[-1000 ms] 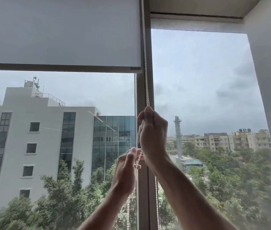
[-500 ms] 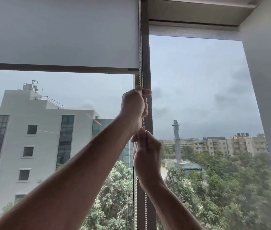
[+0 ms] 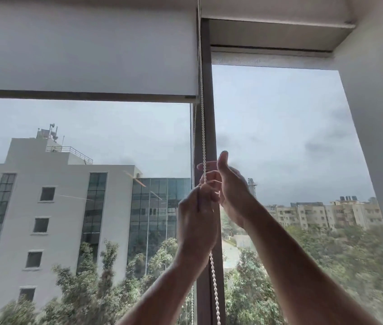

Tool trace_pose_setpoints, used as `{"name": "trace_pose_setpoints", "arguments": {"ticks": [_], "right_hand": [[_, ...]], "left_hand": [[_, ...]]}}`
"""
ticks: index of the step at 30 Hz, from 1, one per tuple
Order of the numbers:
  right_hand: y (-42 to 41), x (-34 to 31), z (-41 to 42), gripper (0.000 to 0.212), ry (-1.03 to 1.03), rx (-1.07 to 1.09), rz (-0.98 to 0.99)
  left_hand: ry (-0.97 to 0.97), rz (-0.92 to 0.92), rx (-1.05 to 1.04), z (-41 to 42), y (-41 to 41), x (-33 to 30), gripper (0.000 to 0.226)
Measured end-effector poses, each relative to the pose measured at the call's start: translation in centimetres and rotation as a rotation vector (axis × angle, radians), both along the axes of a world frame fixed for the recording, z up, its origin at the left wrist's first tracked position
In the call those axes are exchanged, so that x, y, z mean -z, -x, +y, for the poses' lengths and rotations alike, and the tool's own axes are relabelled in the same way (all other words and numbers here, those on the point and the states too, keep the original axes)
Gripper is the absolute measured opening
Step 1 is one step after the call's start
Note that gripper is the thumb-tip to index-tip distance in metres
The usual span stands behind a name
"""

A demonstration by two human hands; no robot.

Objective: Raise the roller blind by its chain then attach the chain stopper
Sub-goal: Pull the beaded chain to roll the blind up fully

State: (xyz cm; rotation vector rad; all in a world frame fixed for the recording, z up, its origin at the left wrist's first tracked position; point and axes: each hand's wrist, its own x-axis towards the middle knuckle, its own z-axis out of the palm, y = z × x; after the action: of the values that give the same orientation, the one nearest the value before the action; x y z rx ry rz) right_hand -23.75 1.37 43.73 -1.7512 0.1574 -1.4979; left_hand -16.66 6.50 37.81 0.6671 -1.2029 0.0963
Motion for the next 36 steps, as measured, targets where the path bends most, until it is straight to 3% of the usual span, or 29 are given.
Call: {"name": "trace_pose_setpoints", "arguments": {"ticks": [6,13,17,23,30,34,36], "right_hand": [[-1.6,-6.4,3.8,0.039,-0.112,0.013,-0.117],[-3.2,-6.1,3.8,0.039,-0.009,0.184,-0.372],[-3.4,-5.6,4.4,0.046,0.081,0.245,-0.383],[-4.2,-1.8,4.2,0.043,0.145,0.354,-0.346],[-5.2,2.5,4.5,0.047,0.260,0.474,-0.345],[-6.1,4.9,4.4,0.045,0.267,0.444,-0.336],[-5.8,5.2,3.9,0.044,0.270,0.391,-0.324]], "left_hand": [[-0.039,-0.039,0.025,-0.5,0.8,4.9,0.038],[-0.132,-0.126,0.154,-1.0,-2.2,4.6,0.034],[-0.255,-0.208,0.191,-0.5,-4.2,2.1,0.052],[-0.260,-0.094,0.128,1.1,-5.4,-4.9,0.057],[-0.179,-0.122,0.098,3.0,-2.6,-11.7,0.046],[-0.221,0.058,0.280,3.4,-0.8,-14.4,0.038],[-0.162,0.133,0.239,2.8,-0.5,-14.4,0.032]]}}
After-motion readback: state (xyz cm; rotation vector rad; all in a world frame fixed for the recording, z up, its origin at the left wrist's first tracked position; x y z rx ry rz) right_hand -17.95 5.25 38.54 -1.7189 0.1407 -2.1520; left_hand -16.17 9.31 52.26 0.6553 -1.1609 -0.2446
